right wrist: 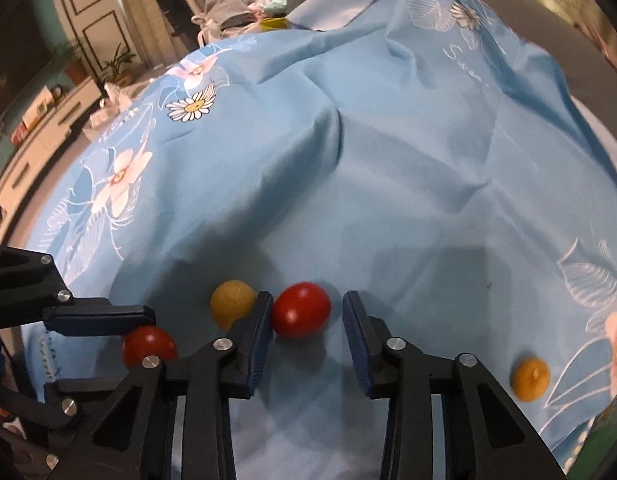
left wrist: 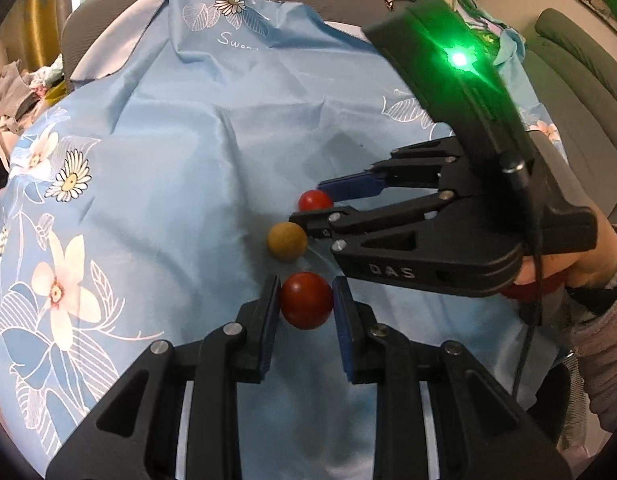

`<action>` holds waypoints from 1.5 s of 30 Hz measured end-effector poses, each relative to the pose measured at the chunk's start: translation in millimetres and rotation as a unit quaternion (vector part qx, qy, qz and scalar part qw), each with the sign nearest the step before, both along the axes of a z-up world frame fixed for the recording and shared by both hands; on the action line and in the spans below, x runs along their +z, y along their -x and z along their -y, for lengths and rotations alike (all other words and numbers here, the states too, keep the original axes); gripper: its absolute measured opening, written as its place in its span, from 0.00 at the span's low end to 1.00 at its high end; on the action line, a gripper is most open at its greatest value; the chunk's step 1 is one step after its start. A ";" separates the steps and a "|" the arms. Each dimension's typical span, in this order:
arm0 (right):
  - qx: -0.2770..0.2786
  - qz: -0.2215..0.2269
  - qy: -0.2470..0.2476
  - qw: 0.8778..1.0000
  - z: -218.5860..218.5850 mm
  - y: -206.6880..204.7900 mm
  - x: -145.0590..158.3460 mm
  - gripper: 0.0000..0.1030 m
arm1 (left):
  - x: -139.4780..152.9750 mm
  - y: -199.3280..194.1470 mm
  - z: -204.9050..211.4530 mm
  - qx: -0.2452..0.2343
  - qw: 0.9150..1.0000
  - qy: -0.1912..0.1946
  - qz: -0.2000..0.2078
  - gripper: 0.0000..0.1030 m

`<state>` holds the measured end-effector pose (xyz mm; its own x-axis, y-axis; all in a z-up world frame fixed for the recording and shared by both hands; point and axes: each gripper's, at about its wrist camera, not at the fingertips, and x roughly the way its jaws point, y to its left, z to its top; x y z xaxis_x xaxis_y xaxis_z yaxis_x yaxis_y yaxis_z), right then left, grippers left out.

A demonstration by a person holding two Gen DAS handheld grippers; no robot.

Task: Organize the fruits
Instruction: 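Grasp a red cherry tomato with the left tool while the right tool grasps another, then carry both red tomatoes over the green bowl with both tools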

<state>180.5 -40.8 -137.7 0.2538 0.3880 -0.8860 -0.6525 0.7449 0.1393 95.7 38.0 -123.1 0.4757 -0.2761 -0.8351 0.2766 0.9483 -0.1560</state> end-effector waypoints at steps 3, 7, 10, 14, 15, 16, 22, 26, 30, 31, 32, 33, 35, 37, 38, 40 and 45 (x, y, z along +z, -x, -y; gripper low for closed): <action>0.000 0.011 0.013 1.000 -1.7 -0.5 -0.2 0.28 | -0.7 -1.3 1.7 -0.001 1.000 -0.003 0.000 0.25; -0.008 0.003 0.002 1.000 3.0 1.7 0.5 0.27 | -0.5 -2.9 2.4 0.000 1.000 -0.006 0.000 0.25; -0.021 -0.008 -0.022 1.000 12.3 5.4 5.1 0.27 | 1.4 -2.0 3.4 0.001 1.000 -0.008 0.002 0.25; -0.041 -0.009 -0.046 0.998 28.2 14.4 16.5 0.27 | 4.2 1.5 6.5 -0.001 1.000 -0.012 0.006 0.25; -0.046 -0.008 -0.052 0.998 32.0 16.9 19.5 0.27 | 5.5 2.7 7.6 -0.002 1.000 -0.012 0.007 0.25; -0.052 -0.008 -0.058 0.997 36.0 20.1 22.6 0.27 | 6.9 4.2 8.9 -0.003 1.000 -0.013 0.009 0.25; -0.082 -0.003 -0.099 0.992 60.3 44.4 38.9 0.27 | 16.5 15.0 19.7 -0.011 1.000 -0.020 0.019 0.26; -0.105 0.001 -0.124 0.987 76.9 62.5 48.3 0.27 | 22.4 19.8 28.4 -0.018 0.999 -0.024 0.024 0.26; -0.129 0.006 -0.148 0.981 96.8 76.8 55.9 0.27 | 28.3 23.3 41.4 -0.029 0.999 -0.029 0.028 0.26; -0.136 0.008 -0.153 0.979 102.5 79.6 57.3 0.27 | 29.7 23.1 45.4 -0.033 0.999 -0.030 0.028 0.26; -0.145 0.011 -0.160 0.976 110.0 83.2 59.8 0.27 | 32.5 23.1 51.6 -0.039 0.998 -0.031 0.031 0.26; -0.156 0.015 -0.166 0.974 118.7 86.7 62.6 0.27 | 35.0 22.7 56.7 -0.043 0.998 -0.031 0.033 0.26; -0.174 0.024 -0.172 0.969 135.5 92.5 67.9 0.27 | 42.6 20.6 72.1 -0.059 0.997 -0.030 0.042 0.26; -0.194 0.036 -0.172 0.965 153.3 98.0 73.4 0.27 | 49.3 17.7 86.0 -0.071 0.996 -0.027 0.049 0.26; -0.208 0.043 -0.172 0.962 166.6 100.8 77.2 0.27 | 53.2 15.7 96.1 -0.080 0.995 -0.025 0.054 0.26; -0.226 0.054 -0.172 0.957 184.5 105.1 82.8 0.27 | 60.7 11.9 115.0 -0.097 0.993 -0.021 0.062 0.26; -0.278 0.083 -0.168 0.942 235.1 115.2 92.6 0.27 | 77.0 4.3 171.0 -0.149 0.986 -0.004 0.080 0.26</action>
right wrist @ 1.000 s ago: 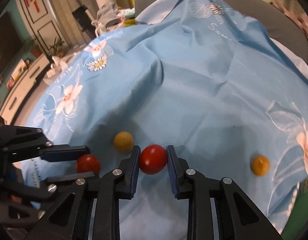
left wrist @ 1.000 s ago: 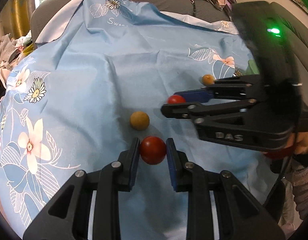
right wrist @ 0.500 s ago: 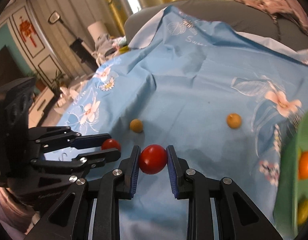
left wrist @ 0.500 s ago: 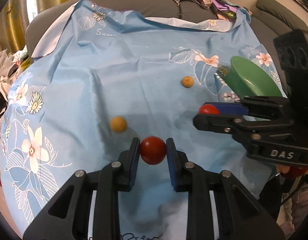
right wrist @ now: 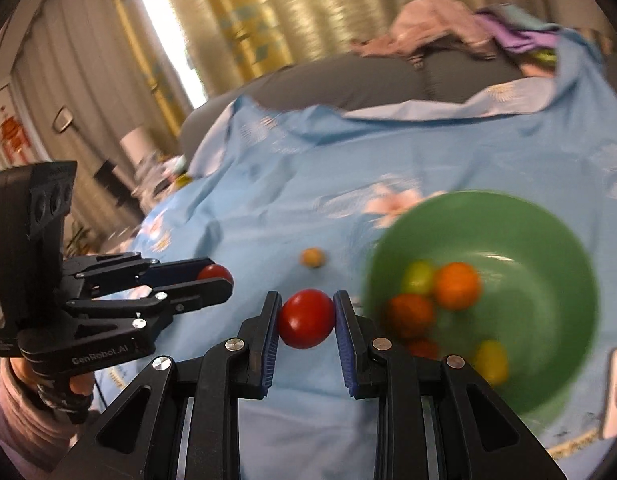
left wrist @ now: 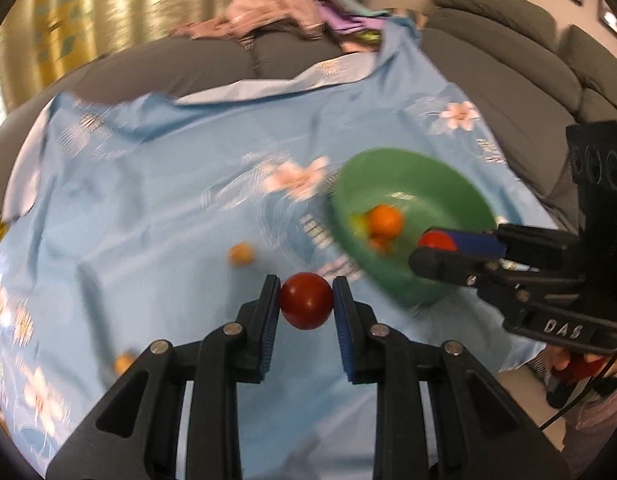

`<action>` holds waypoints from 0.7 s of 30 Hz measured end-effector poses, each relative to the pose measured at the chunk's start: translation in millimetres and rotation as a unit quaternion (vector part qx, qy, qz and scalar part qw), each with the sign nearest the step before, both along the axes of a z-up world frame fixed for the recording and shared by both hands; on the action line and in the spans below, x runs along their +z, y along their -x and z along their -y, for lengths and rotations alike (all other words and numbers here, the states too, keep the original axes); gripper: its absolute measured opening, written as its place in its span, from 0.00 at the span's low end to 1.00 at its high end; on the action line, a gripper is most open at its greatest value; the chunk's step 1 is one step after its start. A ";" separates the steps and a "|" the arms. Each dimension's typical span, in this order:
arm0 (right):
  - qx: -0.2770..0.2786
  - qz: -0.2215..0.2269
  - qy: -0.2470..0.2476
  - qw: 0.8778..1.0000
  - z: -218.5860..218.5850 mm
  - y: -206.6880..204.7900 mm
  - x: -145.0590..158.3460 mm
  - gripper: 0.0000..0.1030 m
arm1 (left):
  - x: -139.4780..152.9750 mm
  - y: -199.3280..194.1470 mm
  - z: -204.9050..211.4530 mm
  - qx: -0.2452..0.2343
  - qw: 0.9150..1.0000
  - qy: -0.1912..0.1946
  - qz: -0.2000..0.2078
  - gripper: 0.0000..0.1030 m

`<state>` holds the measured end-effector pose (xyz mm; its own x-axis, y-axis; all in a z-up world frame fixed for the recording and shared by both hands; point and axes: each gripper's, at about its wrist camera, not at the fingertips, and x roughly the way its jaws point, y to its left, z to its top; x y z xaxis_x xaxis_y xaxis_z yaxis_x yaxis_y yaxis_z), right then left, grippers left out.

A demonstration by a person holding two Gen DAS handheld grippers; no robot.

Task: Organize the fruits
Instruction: 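Carry both red tomatoes over the green bowl with both tools, then open both tools to drop the red tomatoes into the bowl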

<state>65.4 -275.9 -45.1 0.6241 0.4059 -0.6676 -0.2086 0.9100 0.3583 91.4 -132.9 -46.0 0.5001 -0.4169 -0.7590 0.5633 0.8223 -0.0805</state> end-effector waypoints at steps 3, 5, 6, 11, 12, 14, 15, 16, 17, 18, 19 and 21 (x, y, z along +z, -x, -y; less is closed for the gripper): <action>-0.029 0.002 0.001 1.000 23.7 3.2 0.3 0.27 | 2.1 -5.5 32.8 -0.027 1.000 0.001 0.002 0.26; -0.044 0.002 0.002 0.999 36.5 4.4 -1.2 0.27 | 1.3 -10.5 50.7 -0.041 0.999 0.001 -0.002 0.26; -0.053 0.000 0.004 0.999 42.8 4.6 -2.9 0.27 | 0.5 -12.9 58.4 -0.046 0.999 0.000 -0.003 0.26; -0.084 -0.014 0.011 0.996 65.7 5.3 -12.4 0.28 | -11.7 -25.2 95.5 -0.065 0.998 -0.015 -0.014 0.26; -0.088 -0.016 0.014 0.996 69.2 5.6 -14.3 0.28 | -14.6 -25.6 98.5 -0.067 0.998 -0.018 -0.015 0.26; -0.095 -0.021 0.015 0.995 74.4 4.5 -17.5 0.28 | -21.7 -29.0 107.3 -0.071 0.997 -0.024 -0.025 0.27; -0.097 -0.024 0.015 0.995 76.5 4.2 -19.1 0.28 | -24.0 -29.0 110.1 -0.072 0.997 -0.026 -0.027 0.27; -0.099 -0.026 0.017 0.995 78.0 3.2 -20.4 0.28 | -26.8 -30.1 113.2 -0.072 0.997 -0.031 -0.027 0.27; -0.102 -0.029 0.019 0.994 79.5 2.5 -21.9 0.28 | -28.2 -30.6 114.9 -0.071 0.997 -0.034 -0.027 0.27; -0.104 -0.032 0.021 0.994 81.1 2.6 -22.9 0.28 | -29.8 -31.7 116.0 -0.070 0.997 -0.036 -0.028 0.27; -0.105 -0.035 0.022 0.994 81.4 2.3 -23.6 0.28 | -30.7 -33.0 116.2 -0.068 0.997 -0.038 -0.029 0.27; -0.107 -0.037 0.024 0.993 81.1 1.3 -24.0 0.28 | -31.4 -35.3 116.3 -0.064 0.997 -0.038 -0.030 0.27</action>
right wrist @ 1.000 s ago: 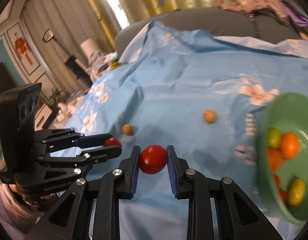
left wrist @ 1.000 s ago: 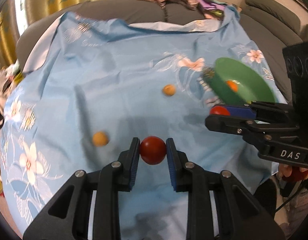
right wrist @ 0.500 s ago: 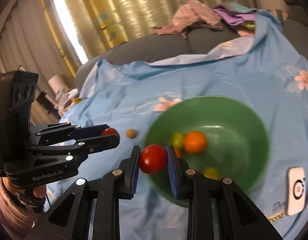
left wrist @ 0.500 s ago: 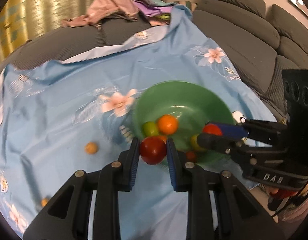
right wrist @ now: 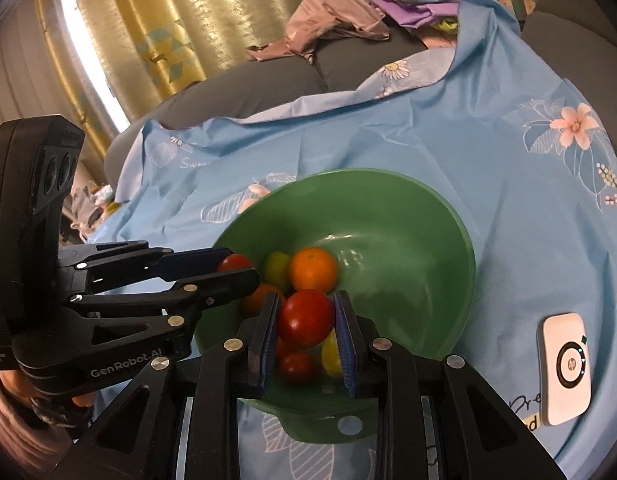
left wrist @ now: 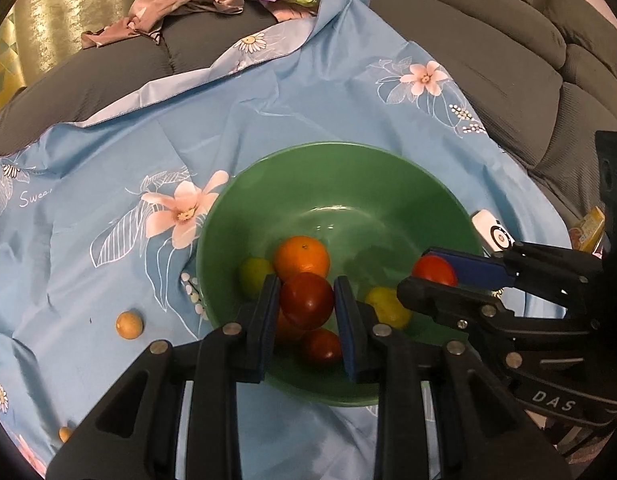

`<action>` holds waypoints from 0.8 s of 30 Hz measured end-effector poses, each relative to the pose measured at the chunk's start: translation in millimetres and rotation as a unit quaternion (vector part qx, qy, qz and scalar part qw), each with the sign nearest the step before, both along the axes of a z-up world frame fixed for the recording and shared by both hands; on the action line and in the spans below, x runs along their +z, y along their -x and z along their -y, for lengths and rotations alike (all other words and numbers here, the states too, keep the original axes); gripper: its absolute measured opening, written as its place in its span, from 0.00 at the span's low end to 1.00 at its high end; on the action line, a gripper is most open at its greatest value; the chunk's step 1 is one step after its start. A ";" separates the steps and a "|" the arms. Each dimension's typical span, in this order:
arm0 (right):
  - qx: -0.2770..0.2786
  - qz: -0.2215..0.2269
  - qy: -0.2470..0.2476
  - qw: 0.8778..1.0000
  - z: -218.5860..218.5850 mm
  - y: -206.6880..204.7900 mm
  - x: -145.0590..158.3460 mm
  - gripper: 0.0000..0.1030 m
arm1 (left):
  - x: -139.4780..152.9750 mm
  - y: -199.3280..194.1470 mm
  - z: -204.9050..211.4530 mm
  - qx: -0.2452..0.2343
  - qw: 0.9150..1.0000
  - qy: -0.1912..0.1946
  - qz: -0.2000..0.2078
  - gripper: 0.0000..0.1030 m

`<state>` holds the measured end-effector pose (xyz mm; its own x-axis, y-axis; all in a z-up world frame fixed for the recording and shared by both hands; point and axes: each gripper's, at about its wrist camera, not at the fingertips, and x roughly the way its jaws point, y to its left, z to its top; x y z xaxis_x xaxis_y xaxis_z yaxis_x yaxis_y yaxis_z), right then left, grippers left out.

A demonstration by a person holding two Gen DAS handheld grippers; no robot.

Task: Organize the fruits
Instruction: 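Open both tools to drop the red tomatoes into the bowl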

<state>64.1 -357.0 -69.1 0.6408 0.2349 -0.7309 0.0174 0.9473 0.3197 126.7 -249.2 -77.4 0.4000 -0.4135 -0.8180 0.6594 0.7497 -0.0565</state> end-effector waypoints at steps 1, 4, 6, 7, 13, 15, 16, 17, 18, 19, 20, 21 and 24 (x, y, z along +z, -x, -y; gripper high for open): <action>-0.001 -0.001 0.003 1.000 -0.4 0.1 0.0 0.28 | 0.1 -0.1 -0.4 0.002 1.000 -0.001 0.001 0.34; -0.002 -0.004 0.010 1.000 -2.1 0.6 1.7 0.33 | 4.3 0.7 -4.1 0.008 1.000 0.002 0.007 0.52; -0.003 -0.005 0.021 1.000 -3.9 1.5 3.4 0.38 | 7.5 3.2 -7.0 0.011 1.000 -0.002 0.014 0.56; -0.004 -0.005 0.025 1.000 -5.2 2.7 4.7 0.38 | 8.7 4.2 -8.9 0.011 1.000 -0.002 0.017 0.59; 0.004 0.003 0.021 1.000 -12.4 9.5 14.2 0.39 | 20.9 13.8 -29.6 0.031 0.998 -0.010 0.045 0.72; 0.009 0.007 0.017 1.000 -16.0 11.6 19.2 0.39 | 25.0 16.8 -38.7 0.039 0.998 -0.010 0.050 0.74; 0.011 0.009 0.017 1.000 -18.2 11.9 21.2 0.39 | 27.0 18.7 -43.5 0.044 0.998 -0.010 0.053 0.75; 0.014 0.012 0.016 1.000 -21.3 13.4 24.4 0.39 | 28.2 20.1 -47.2 0.048 0.997 -0.011 0.055 0.76; 0.017 0.014 0.016 1.000 -23.9 14.3 26.6 0.39 | 30.1 21.8 -52.1 0.053 0.997 -0.012 0.058 0.77; 0.020 0.016 0.015 1.000 -26.6 14.6 28.2 0.39 | 32.2 23.7 -57.5 0.057 0.997 -0.009 0.060 0.77; 0.024 0.019 0.015 0.999 -30.0 15.7 30.8 0.39 | 33.4 25.2 -61.3 0.059 0.996 -0.007 0.060 0.77; 0.028 0.021 0.015 0.999 -33.5 16.7 33.2 0.39 | 34.6 26.9 -66.6 0.063 0.996 -0.005 0.060 0.77; 0.040 0.025 0.016 0.999 -44.4 17.4 39.4 0.39 | 37.8 32.2 -80.4 0.074 0.995 -0.003 0.065 0.77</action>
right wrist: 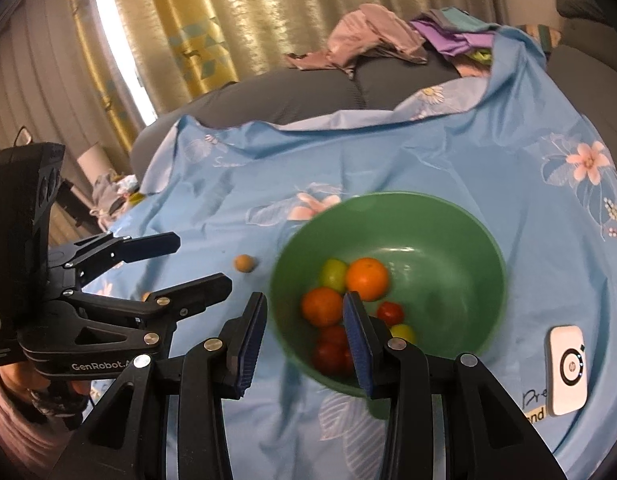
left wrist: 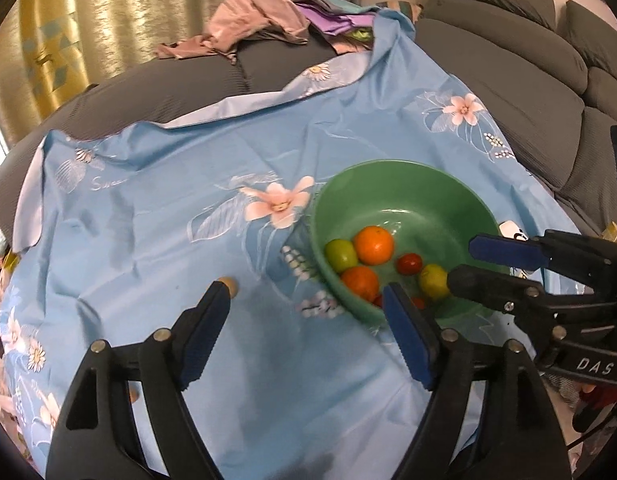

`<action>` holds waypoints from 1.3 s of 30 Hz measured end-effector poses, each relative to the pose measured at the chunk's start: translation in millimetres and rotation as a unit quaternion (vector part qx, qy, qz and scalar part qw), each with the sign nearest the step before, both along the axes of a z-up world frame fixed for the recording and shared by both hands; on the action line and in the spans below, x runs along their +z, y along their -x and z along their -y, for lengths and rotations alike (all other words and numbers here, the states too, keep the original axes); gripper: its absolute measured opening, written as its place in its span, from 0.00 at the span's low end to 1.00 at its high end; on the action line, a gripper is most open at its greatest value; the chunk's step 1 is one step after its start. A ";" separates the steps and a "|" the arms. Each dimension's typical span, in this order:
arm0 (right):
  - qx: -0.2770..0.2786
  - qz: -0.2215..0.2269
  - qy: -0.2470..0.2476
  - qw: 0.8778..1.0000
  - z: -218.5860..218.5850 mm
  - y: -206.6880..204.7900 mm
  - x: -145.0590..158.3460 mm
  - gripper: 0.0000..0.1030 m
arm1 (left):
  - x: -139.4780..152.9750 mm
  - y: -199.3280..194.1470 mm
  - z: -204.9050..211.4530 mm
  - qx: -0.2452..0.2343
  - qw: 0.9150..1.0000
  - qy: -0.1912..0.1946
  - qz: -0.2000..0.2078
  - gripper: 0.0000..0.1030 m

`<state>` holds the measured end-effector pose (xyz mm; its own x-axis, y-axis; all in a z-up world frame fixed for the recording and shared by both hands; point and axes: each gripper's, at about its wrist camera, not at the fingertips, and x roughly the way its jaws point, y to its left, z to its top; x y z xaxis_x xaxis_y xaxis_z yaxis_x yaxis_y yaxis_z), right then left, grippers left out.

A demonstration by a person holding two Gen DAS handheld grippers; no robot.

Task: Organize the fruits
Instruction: 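Open both tools to drop the red tomatoes into the bowl, then move both tools toward the yellow cherry tomatoes on the sheet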

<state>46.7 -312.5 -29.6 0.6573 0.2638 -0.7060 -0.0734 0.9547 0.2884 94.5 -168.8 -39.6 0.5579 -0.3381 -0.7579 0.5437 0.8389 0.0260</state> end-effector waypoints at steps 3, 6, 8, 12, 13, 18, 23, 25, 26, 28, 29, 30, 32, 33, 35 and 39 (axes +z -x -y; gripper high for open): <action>0.015 0.004 -0.002 1.000 -12.2 0.7 4.4 0.39 | 0.0 7.4 -23.6 0.012 1.000 0.008 0.001 0.77; 0.036 0.005 -0.006 0.999 -28.1 0.6 5.1 0.39 | -6.0 12.5 -56.0 0.035 0.999 0.008 -0.006 0.77; 0.053 0.003 -0.009 0.999 -40.6 -1.8 3.0 0.39 | -13.0 15.1 -86.3 0.059 0.998 0.010 -0.016 0.77; 0.078 -0.005 -0.019 0.997 -62.5 -7.5 -4.7 0.39 | -25.8 20.4 -142.9 0.106 0.994 0.019 -0.034 0.75; 0.085 -0.008 -0.021 0.996 -68.1 -9.4 -7.5 0.39 | -30.3 22.6 -158.3 0.116 0.992 0.025 -0.041 0.75; 0.120 -0.034 -0.021 0.992 -99.4 -20.1 -28.5 0.39 | -50.1 26.3 -190.5 0.142 0.988 0.017 -0.058 0.73; 0.135 -0.048 -0.018 0.990 -115.4 -29.7 -39.5 0.39 | -58.4 12.0 -189.9 0.137 0.988 0.020 -0.066 0.65; 0.138 -0.050 -0.018 0.989 -118.3 -33.5 -41.4 0.39 | -60.4 4.0 -184.2 0.125 0.990 0.017 -0.062 0.63; 0.139 -0.051 -0.018 0.989 -118.9 -34.3 -42.3 0.39 | -62.2 -1.2 -181.2 0.120 0.991 0.012 -0.059 0.62; 0.141 -0.053 -0.020 0.988 -119.0 -36.2 -44.5 0.39 | -66.1 -10.7 -177.1 0.114 0.992 0.001 -0.055 0.59; 0.141 -0.054 -0.021 0.988 -118.8 -37.1 -45.9 0.39 | -68.9 -16.3 -175.6 0.112 0.992 -0.005 -0.055 0.59; 0.141 -0.055 -0.023 0.988 -119.3 -39.1 -47.5 0.39 | -72.4 -21.3 -176.0 0.111 0.992 -0.009 -0.058 0.58; 0.141 -0.058 -0.025 0.988 -119.6 -40.1 -51.4 0.39 | -80.6 -32.5 -175.6 0.113 0.991 -0.022 -0.065 0.56; 0.142 -0.059 -0.025 0.988 -120.3 -42.0 -53.1 0.39 | -84.0 -36.1 -175.1 0.112 0.991 -0.028 -0.069 0.55; 0.143 -0.061 -0.027 0.987 -120.4 -44.2 -56.8 0.38 | -91.2 -43.0 -173.1 0.112 0.990 -0.043 -0.075 0.55; 0.140 -0.065 -0.032 0.988 -118.7 -49.0 -63.3 0.38 | -99.9 -47.1 -171.9 0.110 0.989 -0.044 -0.086 0.54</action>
